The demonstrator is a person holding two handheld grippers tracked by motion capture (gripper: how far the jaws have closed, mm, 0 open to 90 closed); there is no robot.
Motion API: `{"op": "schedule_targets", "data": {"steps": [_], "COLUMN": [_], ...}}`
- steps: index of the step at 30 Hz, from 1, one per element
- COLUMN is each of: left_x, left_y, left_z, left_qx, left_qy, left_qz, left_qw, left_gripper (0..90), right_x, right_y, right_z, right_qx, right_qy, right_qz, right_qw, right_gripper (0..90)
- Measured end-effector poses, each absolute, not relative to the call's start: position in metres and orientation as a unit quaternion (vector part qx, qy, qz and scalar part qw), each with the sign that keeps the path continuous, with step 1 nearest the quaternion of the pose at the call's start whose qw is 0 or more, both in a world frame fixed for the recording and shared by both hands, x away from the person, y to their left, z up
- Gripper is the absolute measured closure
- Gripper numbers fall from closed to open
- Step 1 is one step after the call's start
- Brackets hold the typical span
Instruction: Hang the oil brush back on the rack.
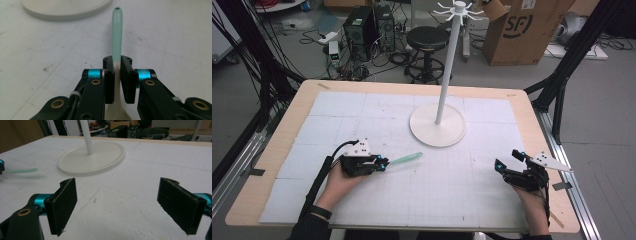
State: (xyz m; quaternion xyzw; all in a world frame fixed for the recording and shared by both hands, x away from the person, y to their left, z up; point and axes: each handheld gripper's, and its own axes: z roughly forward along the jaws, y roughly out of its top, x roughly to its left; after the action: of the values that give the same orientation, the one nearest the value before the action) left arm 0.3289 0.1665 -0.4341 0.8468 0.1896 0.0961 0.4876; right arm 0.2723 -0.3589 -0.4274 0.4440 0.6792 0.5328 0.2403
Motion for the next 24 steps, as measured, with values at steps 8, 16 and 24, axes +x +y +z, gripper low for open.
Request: {"op": "schedule_targets", "data": {"steps": [8, 16, 24], "left_x": [0.327, 0.329, 0.335], "left_y": [0.181, 0.183, 0.186], "left_z": [-0.411, -0.372, -0.322], "left_qx": [0.815, 0.804, 0.789], "left_qy": [0.212, 0.210, 0.220], "left_qz": [0.109, 0.112, 0.120], "left_qw": [0.528, 0.544, 0.561], "left_gripper": [82.6, 82.6, 82.5], "right_x": [0.270, 0.271, 0.270], "right_y": [-0.360, -0.359, -0.361], "right_z": [-0.427, -0.428, -0.428], "right_qx": [0.446, 0.445, 0.451], "right_qy": [0.678, 0.682, 0.679], "right_qz": [0.532, 0.530, 0.530], "right_qw": [0.240, 0.237, 0.234], "right_gripper": [15.5, 15.6, 15.5]}}
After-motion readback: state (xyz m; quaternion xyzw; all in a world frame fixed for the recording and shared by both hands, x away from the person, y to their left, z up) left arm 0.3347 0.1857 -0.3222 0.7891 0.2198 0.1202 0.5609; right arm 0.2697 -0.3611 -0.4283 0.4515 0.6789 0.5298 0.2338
